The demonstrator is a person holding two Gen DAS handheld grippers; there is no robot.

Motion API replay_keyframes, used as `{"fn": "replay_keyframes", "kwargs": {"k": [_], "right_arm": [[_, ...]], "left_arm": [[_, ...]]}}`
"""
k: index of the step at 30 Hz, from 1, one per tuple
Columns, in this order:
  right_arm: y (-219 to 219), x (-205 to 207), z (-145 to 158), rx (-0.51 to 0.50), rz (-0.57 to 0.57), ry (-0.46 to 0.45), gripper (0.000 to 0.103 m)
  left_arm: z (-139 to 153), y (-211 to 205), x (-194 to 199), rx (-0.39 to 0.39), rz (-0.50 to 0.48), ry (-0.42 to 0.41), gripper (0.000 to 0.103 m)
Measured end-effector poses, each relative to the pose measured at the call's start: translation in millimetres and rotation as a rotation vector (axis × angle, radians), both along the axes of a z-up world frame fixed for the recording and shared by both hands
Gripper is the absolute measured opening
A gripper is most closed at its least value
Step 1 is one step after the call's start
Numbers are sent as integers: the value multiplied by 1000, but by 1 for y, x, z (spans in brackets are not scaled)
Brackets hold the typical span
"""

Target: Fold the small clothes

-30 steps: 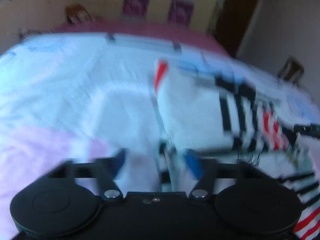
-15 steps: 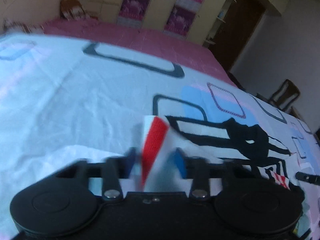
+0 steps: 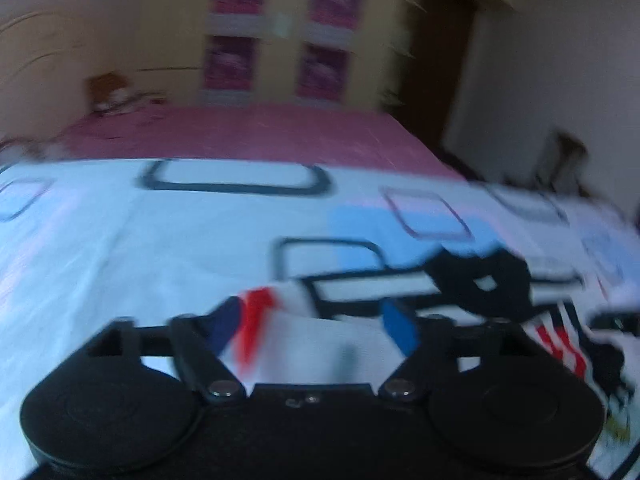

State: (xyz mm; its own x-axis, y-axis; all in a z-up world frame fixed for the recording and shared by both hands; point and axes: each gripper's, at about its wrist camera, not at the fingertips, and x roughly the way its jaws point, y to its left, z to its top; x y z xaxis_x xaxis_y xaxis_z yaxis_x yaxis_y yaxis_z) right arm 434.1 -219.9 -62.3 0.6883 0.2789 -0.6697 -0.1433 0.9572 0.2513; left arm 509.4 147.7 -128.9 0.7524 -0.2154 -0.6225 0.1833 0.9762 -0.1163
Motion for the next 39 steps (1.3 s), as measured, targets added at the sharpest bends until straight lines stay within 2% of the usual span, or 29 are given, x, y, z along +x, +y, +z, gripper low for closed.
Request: {"fn": "replay_keyframes", "kwargs": {"k": [2, 3, 4, 5, 6, 8, 10, 11, 13, 17, 19, 21, 22, 24, 27, 30, 32, 33, 37, 39], "right_arm": [[24, 7, -6, -7, 79, 11, 46], [36, 11, -13, -40, 109, 34, 46], [44, 16, -22, -120, 103, 58, 46], [44, 17, -27, -168, 84, 44, 47], [40, 17, -26, -164, 56, 48, 48], [37, 16, -23, -179, 34, 51, 48], [36, 15, -21, -175, 37, 53, 48], [35, 12, -17, -170, 28, 38, 48], [36, 8, -8, -127, 35, 10, 48], [64, 9, -5, -89, 115, -3, 48], [78, 9, -11, -93, 158, 15, 48], [90, 8, -25, -148, 189, 37, 47], [93, 5, -27, -177, 199, 13, 47], [95, 4, -28, -201, 206, 6, 47], [86, 4, -28, -192, 190, 18, 47], [57, -10, -24, -204, 112, 19, 47], [28, -20, -31, -168, 64, 32, 47], [21, -23, -32, -138, 56, 36, 47], [32, -25, -21, -174, 41, 42, 48], [36, -32, -11, -137, 38, 20, 48]], "left_arm": [[-19, -9, 17, 83, 14, 91, 81], [-31, -3, 19, 76, 34, 127, 86], [-32, 3, 17, 53, 52, 108, 98], [-35, 8, 19, 49, 82, 154, 102], [-36, 13, 14, 20, 84, 148, 101], [-33, 14, 3, 47, 84, 133, 100], [-20, 11, -15, 63, 119, 72, 78], [-11, 8, -25, 63, 126, 28, 78], [5, -10, -45, 43, 84, -51, 87], [-1, -61, -54, 78, -63, -23, 88], [-10, -71, -57, 87, -76, 10, 88], [-31, -76, -56, 123, -75, 87, 90], [-35, -77, -58, 128, -77, 48, 91], [-34, -72, -63, 119, -73, 36, 91], [-28, -65, -66, 137, -64, 48, 91], [-26, -47, -80, 175, -41, 43, 92], [-27, -33, -87, 137, -35, 48, 91], [-26, -33, -87, 142, -35, 48, 91], [-17, -45, -85, 156, -5, 66, 86], [-10, -53, -90, 134, -3, 58, 86]]}}
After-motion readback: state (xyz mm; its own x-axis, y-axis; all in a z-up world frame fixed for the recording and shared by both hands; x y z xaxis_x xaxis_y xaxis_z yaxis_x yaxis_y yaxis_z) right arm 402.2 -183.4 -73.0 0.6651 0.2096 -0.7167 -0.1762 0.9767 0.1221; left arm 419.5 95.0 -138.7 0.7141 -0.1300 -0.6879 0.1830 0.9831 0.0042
